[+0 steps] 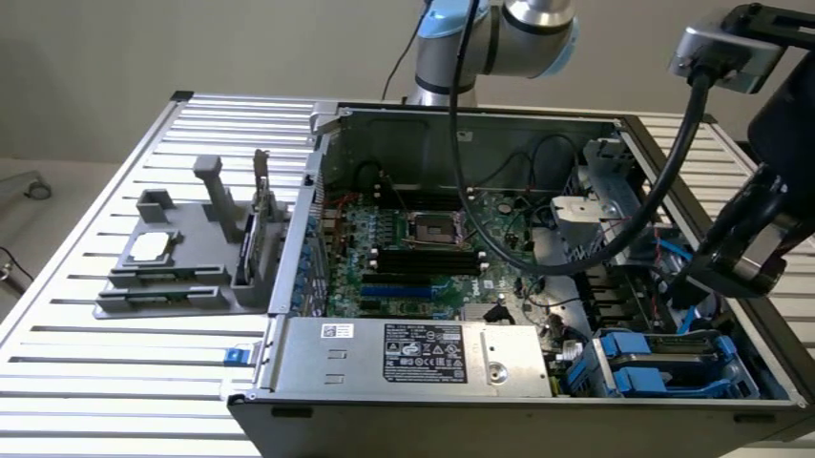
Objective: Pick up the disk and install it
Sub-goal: 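Insert the first disk wire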
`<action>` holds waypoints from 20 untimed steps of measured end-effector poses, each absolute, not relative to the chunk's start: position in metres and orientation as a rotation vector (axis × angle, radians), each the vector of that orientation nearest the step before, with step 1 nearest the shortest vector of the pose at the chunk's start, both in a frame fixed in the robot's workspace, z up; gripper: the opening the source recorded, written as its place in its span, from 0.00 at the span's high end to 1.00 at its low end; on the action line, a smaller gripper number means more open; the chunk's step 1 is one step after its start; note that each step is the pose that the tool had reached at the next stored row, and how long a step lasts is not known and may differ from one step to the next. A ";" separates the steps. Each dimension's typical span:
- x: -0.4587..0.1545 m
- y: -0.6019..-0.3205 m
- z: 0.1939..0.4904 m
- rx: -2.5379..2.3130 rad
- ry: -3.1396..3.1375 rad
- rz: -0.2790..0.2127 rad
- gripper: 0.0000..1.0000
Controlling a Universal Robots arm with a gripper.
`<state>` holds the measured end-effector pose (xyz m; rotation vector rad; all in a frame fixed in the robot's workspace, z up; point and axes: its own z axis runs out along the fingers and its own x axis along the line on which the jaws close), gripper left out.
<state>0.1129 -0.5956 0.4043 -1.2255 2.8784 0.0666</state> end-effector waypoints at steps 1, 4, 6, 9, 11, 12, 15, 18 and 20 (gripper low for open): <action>0.113 -0.596 0.404 -1.198 2.889 0.066 0.89; 0.113 -0.596 0.404 -1.124 2.918 0.066 0.89; 0.113 -0.596 0.404 -1.073 2.936 0.066 0.89; 0.113 -0.596 0.403 -0.997 2.962 0.065 0.89; 0.113 -0.596 0.403 -0.945 2.978 0.065 0.89; 0.113 -0.596 0.403 -0.920 2.985 0.065 0.89; 0.113 -0.596 0.403 -0.842 3.007 0.064 0.89; 0.113 -0.596 0.403 -0.762 3.027 0.064 0.89; 0.113 -0.596 0.402 -0.710 3.039 0.063 0.89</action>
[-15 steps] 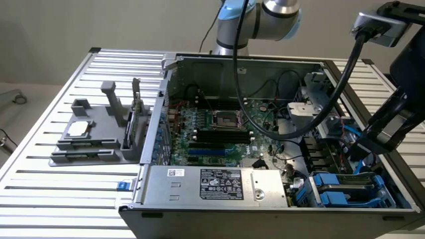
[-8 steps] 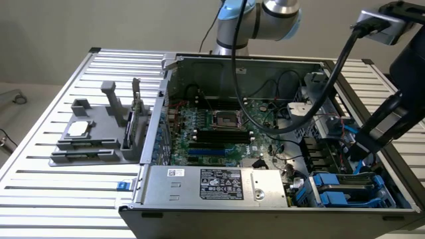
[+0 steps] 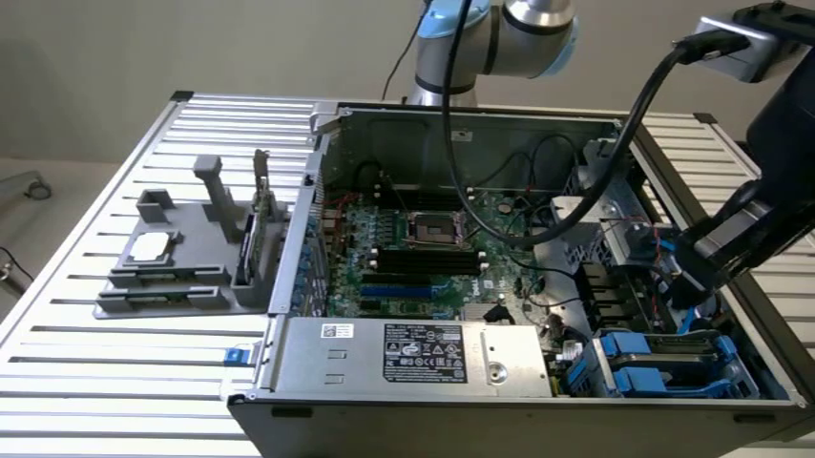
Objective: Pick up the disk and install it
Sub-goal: 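Insert the first disk wire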
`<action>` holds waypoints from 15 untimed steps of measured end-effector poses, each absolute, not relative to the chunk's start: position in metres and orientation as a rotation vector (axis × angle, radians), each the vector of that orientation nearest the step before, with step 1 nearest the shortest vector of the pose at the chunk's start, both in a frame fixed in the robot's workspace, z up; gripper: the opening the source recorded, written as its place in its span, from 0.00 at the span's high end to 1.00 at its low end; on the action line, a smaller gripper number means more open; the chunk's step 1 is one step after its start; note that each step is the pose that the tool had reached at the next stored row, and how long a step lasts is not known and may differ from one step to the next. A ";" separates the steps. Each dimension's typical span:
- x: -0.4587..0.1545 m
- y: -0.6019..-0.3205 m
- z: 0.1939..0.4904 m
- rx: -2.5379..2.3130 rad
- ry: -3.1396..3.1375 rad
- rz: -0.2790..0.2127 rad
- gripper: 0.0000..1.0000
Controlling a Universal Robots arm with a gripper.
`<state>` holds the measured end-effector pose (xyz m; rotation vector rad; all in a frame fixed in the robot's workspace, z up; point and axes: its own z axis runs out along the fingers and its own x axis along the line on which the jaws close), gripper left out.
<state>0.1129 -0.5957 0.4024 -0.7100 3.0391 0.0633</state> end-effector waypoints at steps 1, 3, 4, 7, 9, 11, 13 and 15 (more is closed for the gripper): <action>0.113 -0.596 0.402 -0.684 3.045 0.063 0.89; 0.113 -0.596 0.402 -0.632 3.055 0.063 0.89; 0.113 -0.596 0.402 -0.606 3.060 0.062 0.89; 0.113 -0.596 0.402 -0.527 3.074 0.062 0.89; 0.113 -0.596 0.402 -0.473 3.082 0.061 0.89; 0.113 -0.596 0.401 -0.421 3.089 0.061 0.89; 0.113 -0.596 0.401 -0.368 3.095 0.060 0.89; 0.113 -0.596 0.401 -0.316 3.100 0.059 0.89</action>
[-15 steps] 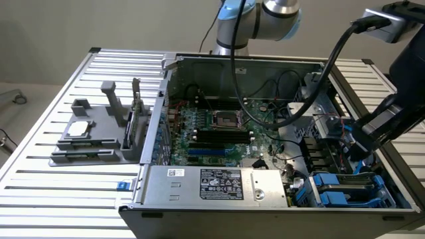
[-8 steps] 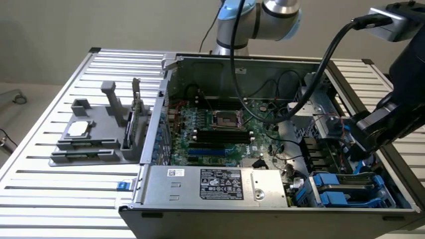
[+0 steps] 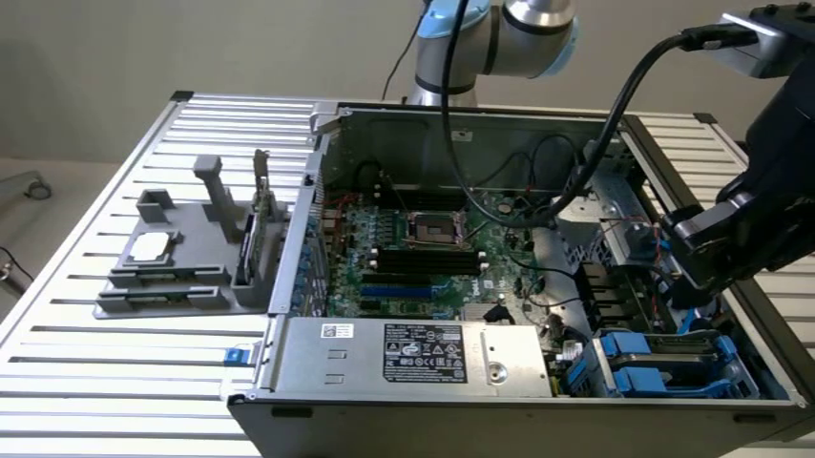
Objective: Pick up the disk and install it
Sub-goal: 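Insert the first disk wire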
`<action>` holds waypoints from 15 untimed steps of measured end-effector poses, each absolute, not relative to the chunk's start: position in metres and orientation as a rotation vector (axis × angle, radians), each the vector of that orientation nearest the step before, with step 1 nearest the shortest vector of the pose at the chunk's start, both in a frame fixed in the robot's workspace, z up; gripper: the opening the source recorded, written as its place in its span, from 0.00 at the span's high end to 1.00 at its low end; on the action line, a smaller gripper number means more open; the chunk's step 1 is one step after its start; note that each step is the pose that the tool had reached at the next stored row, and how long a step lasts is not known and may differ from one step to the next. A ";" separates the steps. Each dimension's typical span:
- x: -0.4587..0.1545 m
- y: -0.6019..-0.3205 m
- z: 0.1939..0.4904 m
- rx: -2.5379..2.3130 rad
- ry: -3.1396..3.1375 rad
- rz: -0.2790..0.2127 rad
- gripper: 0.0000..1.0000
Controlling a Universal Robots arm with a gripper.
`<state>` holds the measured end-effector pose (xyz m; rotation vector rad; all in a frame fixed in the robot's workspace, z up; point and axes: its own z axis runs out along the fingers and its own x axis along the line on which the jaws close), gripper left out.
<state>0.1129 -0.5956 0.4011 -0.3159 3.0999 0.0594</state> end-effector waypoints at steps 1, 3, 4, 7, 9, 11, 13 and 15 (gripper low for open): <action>0.113 -0.596 0.401 -0.290 3.102 0.059 0.88; 0.113 -0.596 0.401 -0.236 3.106 0.058 0.82; 0.113 -0.596 0.401 -0.210 3.108 0.058 0.82; 0.113 -0.596 0.400 -0.131 3.111 0.057 0.82; 0.113 -0.596 0.400 -0.078 3.112 0.056 0.82; 0.113 -0.596 0.400 -0.024 3.112 0.056 0.80; 0.113 -0.596 0.400 0.031 3.112 0.055 0.74; 0.113 -0.596 0.400 0.085 3.110 0.054 0.74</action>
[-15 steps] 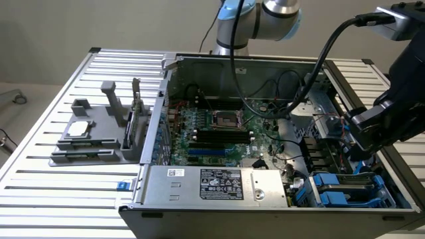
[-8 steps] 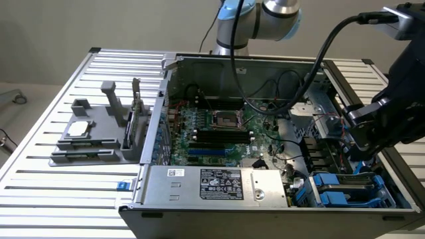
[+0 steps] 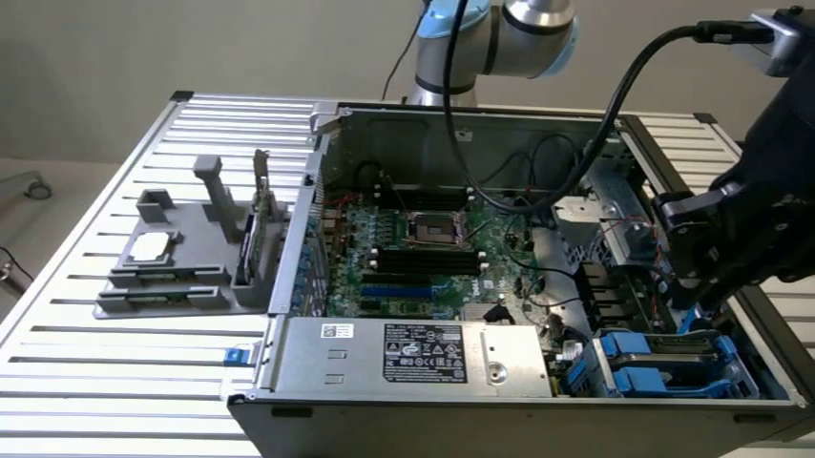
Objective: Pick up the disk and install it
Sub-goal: 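Insert the first disk wire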
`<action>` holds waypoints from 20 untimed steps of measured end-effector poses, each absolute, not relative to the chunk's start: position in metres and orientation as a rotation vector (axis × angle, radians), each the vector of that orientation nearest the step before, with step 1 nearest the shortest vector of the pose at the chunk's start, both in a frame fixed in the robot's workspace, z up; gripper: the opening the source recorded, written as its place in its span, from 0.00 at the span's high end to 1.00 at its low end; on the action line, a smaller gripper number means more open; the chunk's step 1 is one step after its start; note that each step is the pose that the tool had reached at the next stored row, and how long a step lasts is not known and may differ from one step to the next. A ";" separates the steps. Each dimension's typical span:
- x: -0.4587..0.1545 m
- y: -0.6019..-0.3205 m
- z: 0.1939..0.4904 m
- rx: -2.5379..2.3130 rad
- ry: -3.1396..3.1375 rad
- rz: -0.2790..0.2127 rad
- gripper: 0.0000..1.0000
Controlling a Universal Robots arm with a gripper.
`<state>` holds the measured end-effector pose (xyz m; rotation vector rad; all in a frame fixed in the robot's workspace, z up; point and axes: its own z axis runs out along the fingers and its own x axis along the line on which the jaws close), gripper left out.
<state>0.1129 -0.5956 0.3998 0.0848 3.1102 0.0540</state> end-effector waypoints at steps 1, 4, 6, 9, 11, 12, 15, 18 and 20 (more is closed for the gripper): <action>0.113 -0.596 0.400 0.111 3.109 0.054 0.74; 0.113 -0.596 0.400 0.191 3.104 0.052 0.74; 0.113 -0.596 0.399 0.245 3.100 0.051 0.74; 0.113 -0.596 0.399 0.326 3.092 0.050 0.74; 0.113 -0.596 0.399 0.379 3.085 0.049 0.74; 0.113 -0.596 0.399 0.405 3.081 0.049 0.74; 0.113 -0.596 0.398 0.484 3.069 0.048 0.74; 0.113 -0.596 0.398 0.562 3.055 0.047 0.74; 0.113 -0.596 0.397 0.613 3.045 0.047 0.74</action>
